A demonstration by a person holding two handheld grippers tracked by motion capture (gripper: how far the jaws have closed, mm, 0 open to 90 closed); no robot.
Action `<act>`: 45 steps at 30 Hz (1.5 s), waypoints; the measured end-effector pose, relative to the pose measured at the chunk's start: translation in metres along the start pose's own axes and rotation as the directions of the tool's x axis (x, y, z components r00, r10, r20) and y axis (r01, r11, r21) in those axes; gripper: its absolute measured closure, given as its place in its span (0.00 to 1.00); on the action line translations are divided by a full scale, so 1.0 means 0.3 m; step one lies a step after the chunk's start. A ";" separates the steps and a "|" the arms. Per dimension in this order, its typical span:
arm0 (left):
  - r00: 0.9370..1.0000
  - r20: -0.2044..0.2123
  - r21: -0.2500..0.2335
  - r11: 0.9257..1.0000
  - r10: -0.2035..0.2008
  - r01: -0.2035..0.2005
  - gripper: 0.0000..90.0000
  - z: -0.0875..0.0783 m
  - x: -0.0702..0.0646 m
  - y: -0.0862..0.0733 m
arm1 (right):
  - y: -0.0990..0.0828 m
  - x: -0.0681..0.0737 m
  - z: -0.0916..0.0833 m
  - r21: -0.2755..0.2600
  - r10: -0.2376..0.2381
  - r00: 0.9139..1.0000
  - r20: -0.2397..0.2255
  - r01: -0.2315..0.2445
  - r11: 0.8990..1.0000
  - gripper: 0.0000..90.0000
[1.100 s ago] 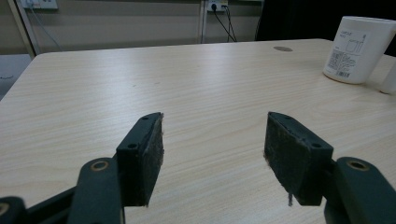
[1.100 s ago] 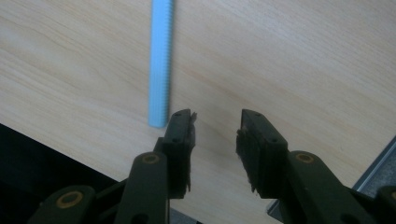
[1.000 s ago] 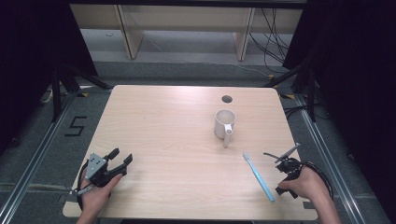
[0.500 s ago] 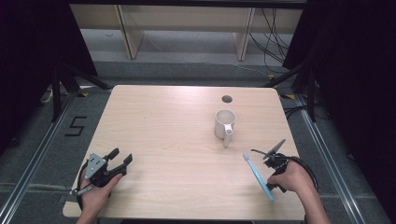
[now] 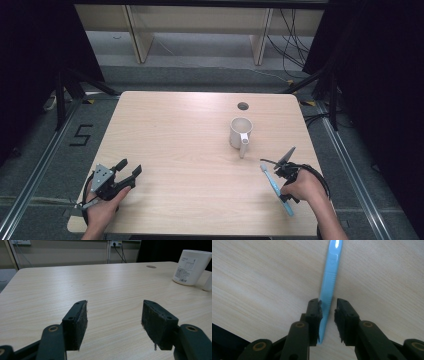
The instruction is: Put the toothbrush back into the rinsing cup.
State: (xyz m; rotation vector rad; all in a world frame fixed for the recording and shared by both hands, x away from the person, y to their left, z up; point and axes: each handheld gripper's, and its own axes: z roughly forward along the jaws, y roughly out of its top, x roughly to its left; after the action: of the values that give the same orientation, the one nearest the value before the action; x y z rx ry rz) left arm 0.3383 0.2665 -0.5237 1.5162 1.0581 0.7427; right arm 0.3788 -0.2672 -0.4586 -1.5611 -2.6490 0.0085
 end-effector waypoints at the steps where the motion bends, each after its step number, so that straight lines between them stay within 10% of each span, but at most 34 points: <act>1: 1.000 0.000 0.001 1.000 0.001 -0.001 0.41 0.000 0.000 0.000 | 0.006 -0.002 0.008 -0.004 -0.010 1.000 0.007 0.010 1.000 0.81; 45: 1.000 0.002 0.001 1.000 0.001 -0.001 0.41 -0.001 0.000 0.000 | 0.035 0.003 0.032 0.023 0.035 0.999 0.008 -0.035 0.999 0.88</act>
State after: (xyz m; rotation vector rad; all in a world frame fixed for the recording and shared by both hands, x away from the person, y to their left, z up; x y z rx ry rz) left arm 0.3381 0.2665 -0.5237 1.5178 1.0569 0.7413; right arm 0.3871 -0.2611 -0.4687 -1.6032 -2.6177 0.0470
